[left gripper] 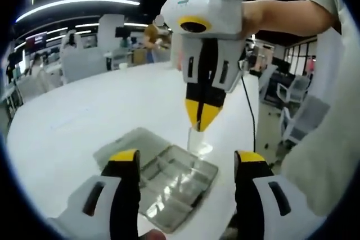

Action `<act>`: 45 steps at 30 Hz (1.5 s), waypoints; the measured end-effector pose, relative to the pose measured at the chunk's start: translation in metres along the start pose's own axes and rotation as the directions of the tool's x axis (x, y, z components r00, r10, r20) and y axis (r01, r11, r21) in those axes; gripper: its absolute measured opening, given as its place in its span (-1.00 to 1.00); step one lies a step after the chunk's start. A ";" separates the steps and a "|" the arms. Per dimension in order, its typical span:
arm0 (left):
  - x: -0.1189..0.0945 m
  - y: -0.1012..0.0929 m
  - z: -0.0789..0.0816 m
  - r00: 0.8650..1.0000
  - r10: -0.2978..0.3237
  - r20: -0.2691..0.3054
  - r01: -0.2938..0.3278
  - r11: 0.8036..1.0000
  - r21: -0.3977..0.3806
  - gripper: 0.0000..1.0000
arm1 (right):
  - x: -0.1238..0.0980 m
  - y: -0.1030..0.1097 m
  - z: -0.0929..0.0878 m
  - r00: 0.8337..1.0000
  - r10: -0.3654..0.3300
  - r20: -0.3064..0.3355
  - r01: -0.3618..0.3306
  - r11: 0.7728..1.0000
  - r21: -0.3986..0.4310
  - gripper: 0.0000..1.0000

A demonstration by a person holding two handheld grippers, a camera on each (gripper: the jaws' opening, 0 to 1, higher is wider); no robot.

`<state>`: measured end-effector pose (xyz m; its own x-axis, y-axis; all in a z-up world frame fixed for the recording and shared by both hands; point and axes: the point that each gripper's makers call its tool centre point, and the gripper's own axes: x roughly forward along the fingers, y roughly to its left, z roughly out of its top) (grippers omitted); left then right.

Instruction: Insert the divider into the dual guide fixture by aligning both edges with the guide slots and pushing it downward to the bottom, including one-sided entry, uneven engagement, binding, and posture correction.

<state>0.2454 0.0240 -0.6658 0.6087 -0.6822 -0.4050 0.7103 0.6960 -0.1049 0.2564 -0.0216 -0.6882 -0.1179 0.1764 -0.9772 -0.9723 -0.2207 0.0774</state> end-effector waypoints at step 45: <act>0.002 0.004 -0.025 0.995 0.076 -0.057 -0.080 0.993 -0.081 0.67 | 0.040 -0.005 -0.007 0.999 0.013 -0.042 -0.013 1.000 0.004 -1.00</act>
<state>0.2406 0.0309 -0.6897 0.6398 -0.6135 -0.4629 0.6281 0.7645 -0.1451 0.2578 -0.0203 -0.7288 -0.1223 0.1332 -0.9835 -0.9715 -0.2189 0.0912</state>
